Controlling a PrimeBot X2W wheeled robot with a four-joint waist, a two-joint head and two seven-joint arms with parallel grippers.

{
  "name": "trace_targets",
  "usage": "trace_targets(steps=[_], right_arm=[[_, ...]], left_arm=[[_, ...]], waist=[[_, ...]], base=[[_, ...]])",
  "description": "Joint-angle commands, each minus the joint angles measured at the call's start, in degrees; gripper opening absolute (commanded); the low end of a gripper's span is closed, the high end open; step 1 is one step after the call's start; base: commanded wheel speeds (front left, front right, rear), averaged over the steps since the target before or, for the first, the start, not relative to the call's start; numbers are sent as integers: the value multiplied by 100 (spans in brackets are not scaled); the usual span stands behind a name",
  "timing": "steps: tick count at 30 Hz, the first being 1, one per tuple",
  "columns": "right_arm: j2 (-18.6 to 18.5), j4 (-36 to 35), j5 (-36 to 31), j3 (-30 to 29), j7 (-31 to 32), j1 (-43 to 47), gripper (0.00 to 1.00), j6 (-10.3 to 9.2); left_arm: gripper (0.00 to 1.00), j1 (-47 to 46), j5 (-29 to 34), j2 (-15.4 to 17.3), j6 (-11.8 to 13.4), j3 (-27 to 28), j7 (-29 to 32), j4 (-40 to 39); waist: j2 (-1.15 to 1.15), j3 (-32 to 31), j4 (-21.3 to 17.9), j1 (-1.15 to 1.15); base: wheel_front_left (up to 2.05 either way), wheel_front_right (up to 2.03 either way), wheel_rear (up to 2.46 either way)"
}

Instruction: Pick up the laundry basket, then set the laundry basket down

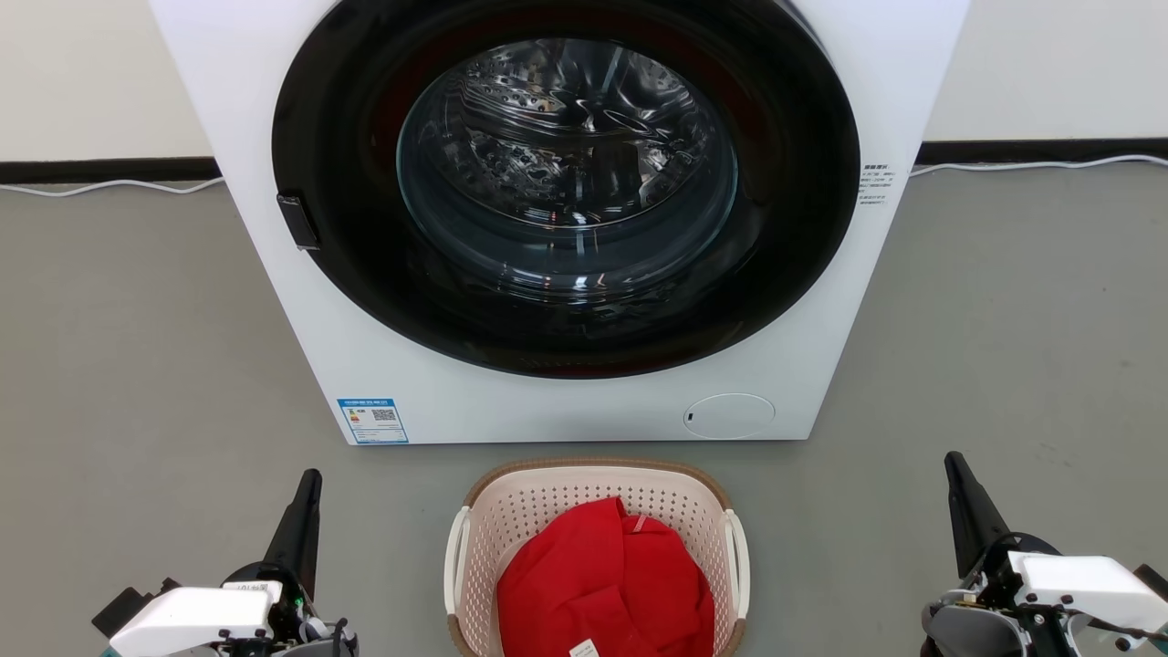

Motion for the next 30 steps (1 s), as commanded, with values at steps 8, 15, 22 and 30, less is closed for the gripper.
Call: trace_targets(steps=[8, 15, 22, 30], right_arm=[[-73, -177, 37, 111, 59, -234, 0, 42], [-73, -177, 37, 111, 59, -234, 0, 42], [-73, -177, 37, 111, 59, -234, 0, 42], [-73, -177, 37, 111, 59, -234, 0, 42]], left_arm=[[0, -322, -34, 82, -42, 140, 37, -170], [0, -322, -34, 82, -42, 140, 37, -170], [0, -322, -34, 82, -42, 140, 37, -170], [0, -322, -34, 82, -42, 140, 37, -170]], waist=[[0, 0, 0, 0], [0, 0, 0, 0], [0, 0, 0, 0], [0, 0, 0, 0]], base=[[0, 0, 0], [0, 0, 0], [0, 0, 0], [0, 0, 0]])
